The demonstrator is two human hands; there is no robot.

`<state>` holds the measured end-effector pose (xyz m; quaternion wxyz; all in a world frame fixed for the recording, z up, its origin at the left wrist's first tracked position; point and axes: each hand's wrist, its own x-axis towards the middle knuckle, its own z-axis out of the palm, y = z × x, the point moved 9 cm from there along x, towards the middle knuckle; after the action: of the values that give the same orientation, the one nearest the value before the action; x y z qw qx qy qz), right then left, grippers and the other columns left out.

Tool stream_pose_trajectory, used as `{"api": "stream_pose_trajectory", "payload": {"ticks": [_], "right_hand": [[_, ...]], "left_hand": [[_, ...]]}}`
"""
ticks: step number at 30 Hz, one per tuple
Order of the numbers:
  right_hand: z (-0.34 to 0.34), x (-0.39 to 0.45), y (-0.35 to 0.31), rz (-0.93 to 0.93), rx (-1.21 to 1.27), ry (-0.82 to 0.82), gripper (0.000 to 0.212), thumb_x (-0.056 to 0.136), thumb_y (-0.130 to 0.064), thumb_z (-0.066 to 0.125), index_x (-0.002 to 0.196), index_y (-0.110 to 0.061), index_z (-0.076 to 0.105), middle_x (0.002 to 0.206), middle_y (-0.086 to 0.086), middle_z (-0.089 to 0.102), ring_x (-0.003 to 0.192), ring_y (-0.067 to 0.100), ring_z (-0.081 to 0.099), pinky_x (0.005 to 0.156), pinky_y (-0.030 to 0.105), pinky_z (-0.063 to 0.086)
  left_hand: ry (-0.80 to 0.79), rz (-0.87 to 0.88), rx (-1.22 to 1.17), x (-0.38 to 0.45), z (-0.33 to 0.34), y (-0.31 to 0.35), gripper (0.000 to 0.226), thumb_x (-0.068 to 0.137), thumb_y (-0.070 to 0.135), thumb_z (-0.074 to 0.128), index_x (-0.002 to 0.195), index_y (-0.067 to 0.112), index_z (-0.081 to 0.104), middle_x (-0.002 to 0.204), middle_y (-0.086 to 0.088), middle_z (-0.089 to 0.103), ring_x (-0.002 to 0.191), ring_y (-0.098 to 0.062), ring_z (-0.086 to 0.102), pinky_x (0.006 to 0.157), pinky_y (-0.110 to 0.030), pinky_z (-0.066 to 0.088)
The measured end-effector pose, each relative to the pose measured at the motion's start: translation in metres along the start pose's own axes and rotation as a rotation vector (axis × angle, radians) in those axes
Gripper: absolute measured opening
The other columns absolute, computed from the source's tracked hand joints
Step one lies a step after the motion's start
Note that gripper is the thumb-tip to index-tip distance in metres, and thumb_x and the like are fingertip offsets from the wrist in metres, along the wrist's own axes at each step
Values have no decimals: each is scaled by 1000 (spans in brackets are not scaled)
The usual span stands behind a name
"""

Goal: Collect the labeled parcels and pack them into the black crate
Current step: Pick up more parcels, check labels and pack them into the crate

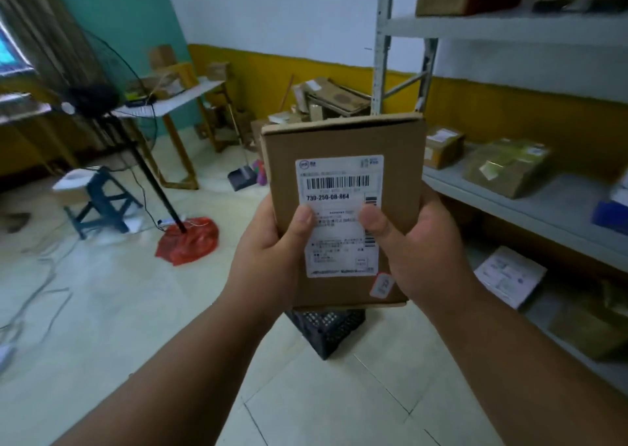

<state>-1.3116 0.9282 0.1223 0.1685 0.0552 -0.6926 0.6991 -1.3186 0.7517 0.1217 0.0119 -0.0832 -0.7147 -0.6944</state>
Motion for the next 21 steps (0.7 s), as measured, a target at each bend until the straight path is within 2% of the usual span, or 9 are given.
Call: {"api": "stream_pose_trajectory", "payload": {"ticks": [4, 8, 10, 13, 15, 18, 21], "right_hand": [[30, 19, 10, 19, -11, -47, 52, 71, -42, 75, 115, -19, 60, 103, -5, 76, 94, 13, 74, 72, 37, 62], [50, 41, 31, 56, -25, -124, 45, 69, -46, 73, 109, -29, 58, 100, -9, 76, 91, 10, 74, 69, 33, 62], [58, 56, 49, 81, -28, -135, 46, 69, -47, 73, 108, -28, 58, 102, -5, 76, 92, 13, 75, 71, 37, 63], [65, 87, 84, 129, -27, -140, 50, 68, -48, 74, 110, -24, 60, 101, -2, 76, 91, 15, 75, 71, 40, 63], [68, 113, 108, 157, -26, -152, 50, 67, -49, 73, 109, -25, 59, 99, -3, 76, 89, 13, 75, 69, 38, 63], [67, 159, 141, 181, -40, -178, 40, 67, -48, 71, 101, -35, 54, 96, -8, 74, 87, 6, 74, 66, 31, 62], [54, 209, 179, 225, -104, -178, 34, 75, -46, 72, 101, -36, 51, 102, -8, 72, 88, 5, 73, 68, 31, 62]], "left_hand": [[15, 7, 2, 13, -28, -8, 51, 82, 47, 53, 127, 23, 53, 109, 3, 73, 96, -17, 73, 74, -37, 61], [85, 14, 48, 31, -44, -24, 50, 79, 51, 52, 124, 27, 52, 107, 9, 72, 94, -10, 72, 71, -34, 61], [141, 7, 91, 45, -53, -37, 53, 79, 55, 51, 124, 27, 52, 107, 10, 72, 93, -8, 72, 71, -35, 62], [194, -52, 147, 77, -61, -63, 38, 89, 48, 51, 123, 31, 52, 109, 12, 71, 94, -5, 71, 74, -37, 62], [213, -81, 191, 105, -63, -78, 30, 94, 42, 51, 123, 33, 52, 110, 13, 70, 95, -4, 70, 77, -37, 62], [227, -114, 230, 158, -59, -100, 28, 96, 40, 50, 123, 34, 50, 111, 13, 69, 97, -6, 69, 78, -37, 61], [216, -153, 208, 216, -44, -126, 27, 96, 38, 52, 122, 33, 49, 112, 10, 69, 99, -10, 69, 77, -41, 61]]}}
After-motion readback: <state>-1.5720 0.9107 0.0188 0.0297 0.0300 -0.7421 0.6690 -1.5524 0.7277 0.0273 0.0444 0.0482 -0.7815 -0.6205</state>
